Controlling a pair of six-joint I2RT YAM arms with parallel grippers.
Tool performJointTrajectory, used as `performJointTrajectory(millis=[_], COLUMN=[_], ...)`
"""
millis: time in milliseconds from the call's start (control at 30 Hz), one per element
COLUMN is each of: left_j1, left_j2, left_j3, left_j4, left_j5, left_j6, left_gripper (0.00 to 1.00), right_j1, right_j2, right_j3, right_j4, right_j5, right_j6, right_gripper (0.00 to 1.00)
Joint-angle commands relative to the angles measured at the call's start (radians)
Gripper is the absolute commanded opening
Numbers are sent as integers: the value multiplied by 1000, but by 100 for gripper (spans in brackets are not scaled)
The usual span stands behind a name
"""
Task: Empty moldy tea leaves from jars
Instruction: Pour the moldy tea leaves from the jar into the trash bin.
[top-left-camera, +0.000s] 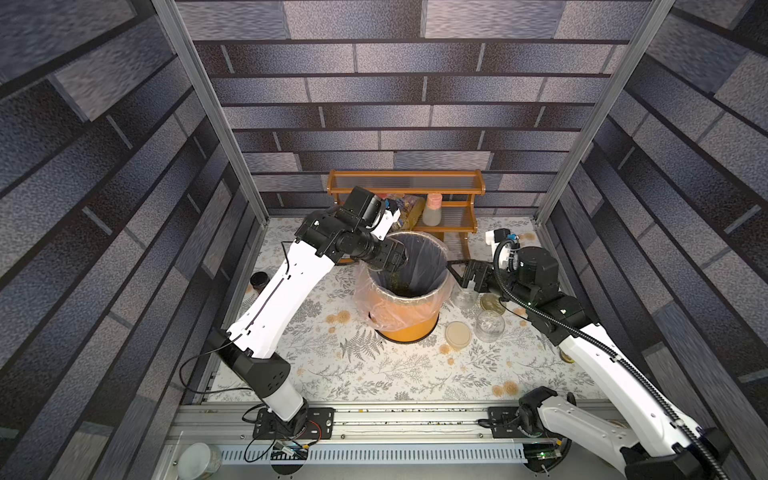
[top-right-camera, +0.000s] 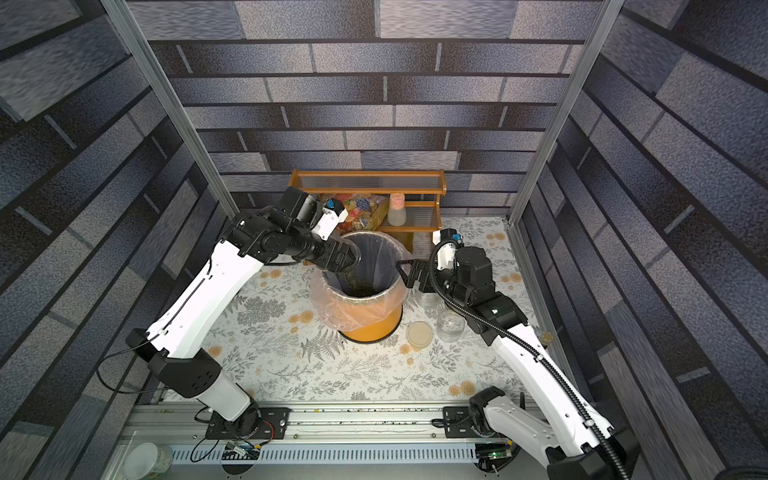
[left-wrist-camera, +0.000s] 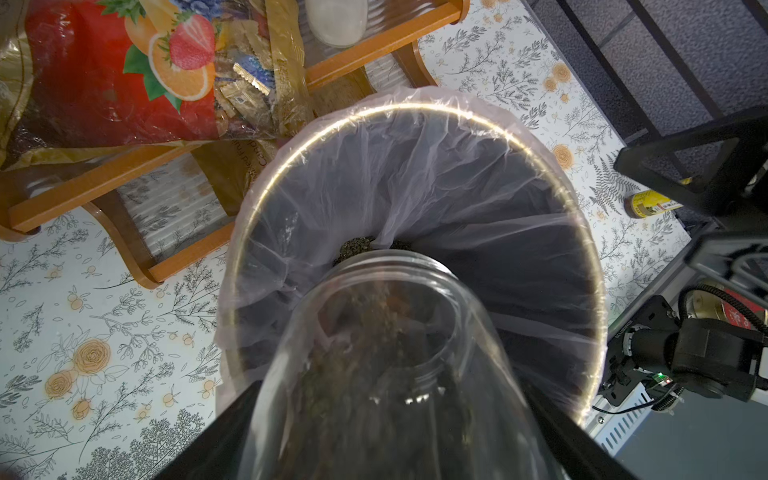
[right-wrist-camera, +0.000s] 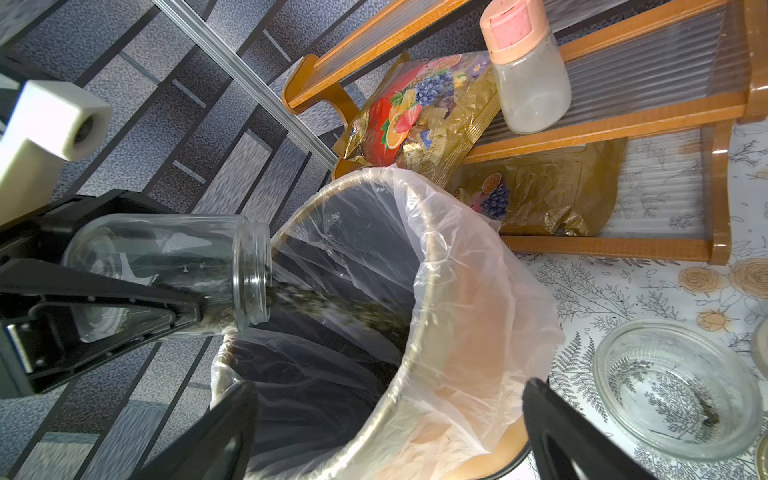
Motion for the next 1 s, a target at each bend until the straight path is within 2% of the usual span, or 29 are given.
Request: performJointTrajectory(millis=[0,100,200,267,333,467,533,667,733,833,867,967], left_j1=[-34,-35,50,72,45,-82,-63,48,24,-84,-95,-4], left_j2=[22,52,59,63,74,95,96,100,110,123,122,110], left_j3=[111,150,140,141,152,191,190,166,170,197,196,169], left_j4=[-52,-61,-30,-27,-34,-73,-67,-39,-50,-85,-86,-56], left_j5=[-2,23,97,95,87,-8,-2,47,38,-40,-51,-11], left_j6=[31,39,14,9,9,45,46,27,28,66,73,57], left_gripper=[42,42,41,41,41,41,42,41,42,42,42,42], right_j1=[-12,-21,-32,-37,-41,-47,-49,-56,-57,-61,-62,-63], right_j2=[5,11,17,19,17,11,9,12,11,3,0,-3], right_j3=[-9,-9,-12,-15,-15,-18,-20,-20,-20,-24,-25,-28], right_j4=[18,23,24,26,26,26,27,26,25,21,21,24], right_j5=[2,-2,-10,-16,-19,-23,-26,-34,-36,-35,-35,-39], right_j6=[-18,-19,-19,-17,-17,-17,-16,-16,-15,-15,-16,-15], right_gripper=[100,100,100,100,100,100,100,100,100,100,100,100])
